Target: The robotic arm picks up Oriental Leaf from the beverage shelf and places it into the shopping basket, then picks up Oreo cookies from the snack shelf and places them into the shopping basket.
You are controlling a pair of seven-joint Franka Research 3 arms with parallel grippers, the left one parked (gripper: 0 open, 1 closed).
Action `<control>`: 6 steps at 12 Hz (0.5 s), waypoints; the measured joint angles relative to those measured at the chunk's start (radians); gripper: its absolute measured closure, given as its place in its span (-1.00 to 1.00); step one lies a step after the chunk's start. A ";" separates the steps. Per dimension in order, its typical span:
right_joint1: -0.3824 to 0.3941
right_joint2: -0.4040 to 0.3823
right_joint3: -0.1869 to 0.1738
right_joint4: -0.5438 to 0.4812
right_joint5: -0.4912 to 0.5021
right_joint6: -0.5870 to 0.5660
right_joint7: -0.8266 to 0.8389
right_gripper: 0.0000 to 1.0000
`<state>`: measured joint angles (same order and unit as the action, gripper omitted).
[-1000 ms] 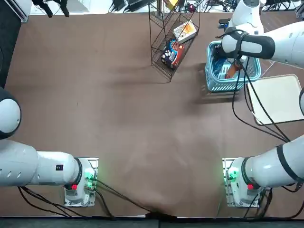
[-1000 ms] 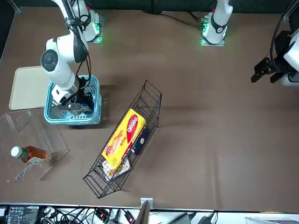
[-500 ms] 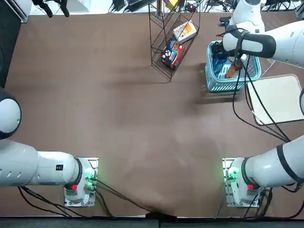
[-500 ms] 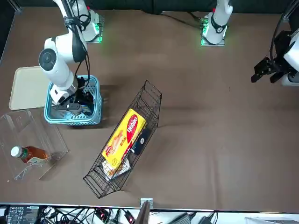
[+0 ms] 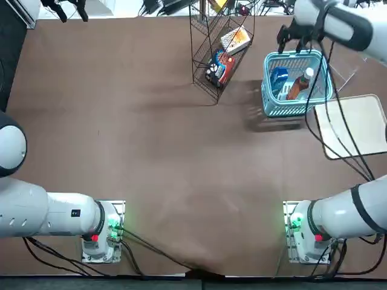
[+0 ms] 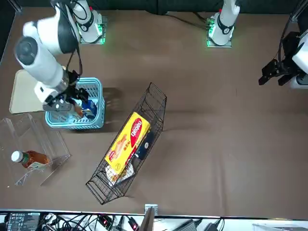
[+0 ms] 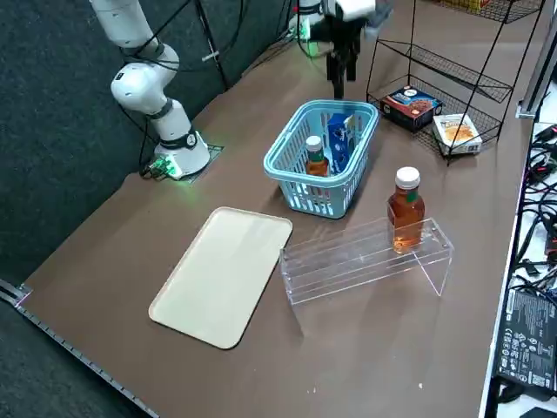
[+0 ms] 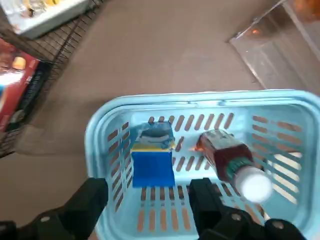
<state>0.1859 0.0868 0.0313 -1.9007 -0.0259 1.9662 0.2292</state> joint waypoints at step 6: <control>-0.001 -0.023 -0.009 0.274 0.001 -0.336 -0.002 -1.00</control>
<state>0.1851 0.0641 0.0228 -1.6269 -0.0248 1.6305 0.2276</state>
